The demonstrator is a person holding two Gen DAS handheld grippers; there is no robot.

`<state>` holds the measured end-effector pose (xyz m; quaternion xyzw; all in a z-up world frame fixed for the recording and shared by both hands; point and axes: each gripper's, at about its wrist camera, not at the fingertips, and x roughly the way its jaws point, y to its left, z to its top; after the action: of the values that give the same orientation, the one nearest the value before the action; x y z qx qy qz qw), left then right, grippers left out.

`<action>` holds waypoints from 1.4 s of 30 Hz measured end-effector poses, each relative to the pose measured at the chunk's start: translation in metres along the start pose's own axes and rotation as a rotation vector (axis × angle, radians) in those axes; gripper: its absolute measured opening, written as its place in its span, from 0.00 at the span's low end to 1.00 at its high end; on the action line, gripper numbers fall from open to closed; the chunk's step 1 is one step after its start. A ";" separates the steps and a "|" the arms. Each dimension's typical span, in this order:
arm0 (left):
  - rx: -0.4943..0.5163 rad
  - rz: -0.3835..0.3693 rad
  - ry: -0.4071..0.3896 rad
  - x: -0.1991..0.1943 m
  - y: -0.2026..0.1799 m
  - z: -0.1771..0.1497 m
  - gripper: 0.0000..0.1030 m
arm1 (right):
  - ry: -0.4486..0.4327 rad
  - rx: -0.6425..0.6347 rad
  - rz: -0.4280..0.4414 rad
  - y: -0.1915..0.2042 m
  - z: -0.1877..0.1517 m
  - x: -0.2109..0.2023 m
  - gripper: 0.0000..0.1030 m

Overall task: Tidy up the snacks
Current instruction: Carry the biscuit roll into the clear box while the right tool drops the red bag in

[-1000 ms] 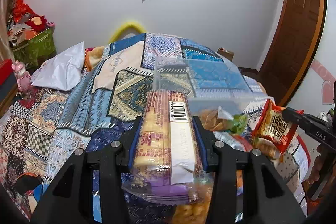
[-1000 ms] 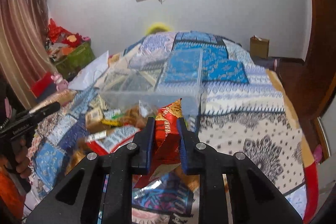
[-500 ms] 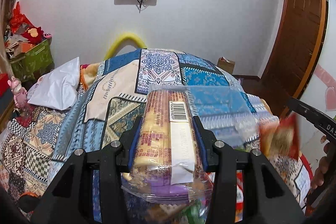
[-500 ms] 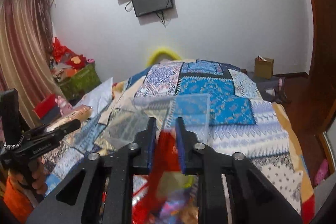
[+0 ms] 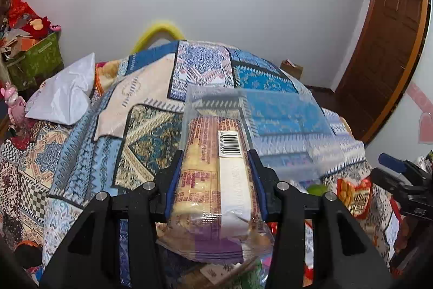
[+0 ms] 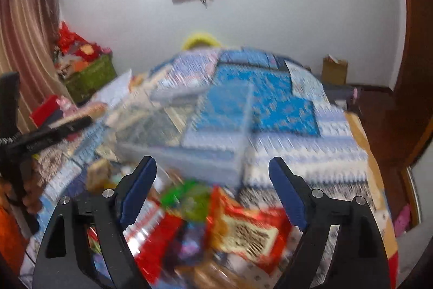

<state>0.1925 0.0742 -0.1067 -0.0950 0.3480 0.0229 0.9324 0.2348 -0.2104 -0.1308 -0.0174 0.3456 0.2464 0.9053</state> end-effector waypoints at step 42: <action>0.011 0.014 -0.024 0.011 -0.016 0.034 0.44 | -0.096 0.052 0.115 0.015 0.053 0.004 0.24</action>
<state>0.2244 0.0647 -0.0863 -0.0869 0.3377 0.0286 0.9368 0.2632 -0.1849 -0.0909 0.0381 0.3083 0.2894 0.9054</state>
